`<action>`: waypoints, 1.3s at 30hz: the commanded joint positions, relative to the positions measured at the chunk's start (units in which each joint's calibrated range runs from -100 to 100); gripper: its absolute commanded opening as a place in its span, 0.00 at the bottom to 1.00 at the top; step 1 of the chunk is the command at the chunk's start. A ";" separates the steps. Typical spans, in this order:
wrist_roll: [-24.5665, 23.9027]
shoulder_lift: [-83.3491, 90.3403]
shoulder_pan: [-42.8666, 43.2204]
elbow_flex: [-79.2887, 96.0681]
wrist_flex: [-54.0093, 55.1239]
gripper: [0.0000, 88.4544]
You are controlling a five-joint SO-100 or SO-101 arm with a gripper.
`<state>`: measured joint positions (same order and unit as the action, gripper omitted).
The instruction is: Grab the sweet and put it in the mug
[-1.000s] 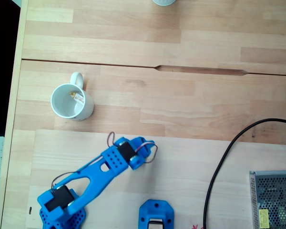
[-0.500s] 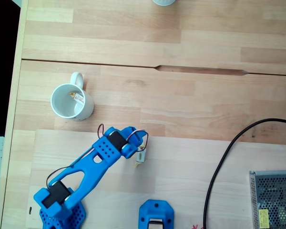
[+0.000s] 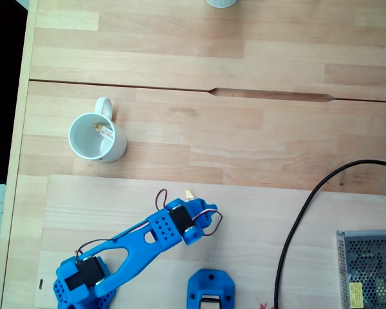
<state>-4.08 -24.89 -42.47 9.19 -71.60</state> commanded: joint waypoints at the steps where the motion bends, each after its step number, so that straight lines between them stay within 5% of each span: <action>1: 0.15 0.62 0.64 -2.32 0.55 0.36; 39: -0.15 0.62 2.31 0.18 0.55 0.36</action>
<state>-4.03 -24.89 -41.43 9.37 -71.60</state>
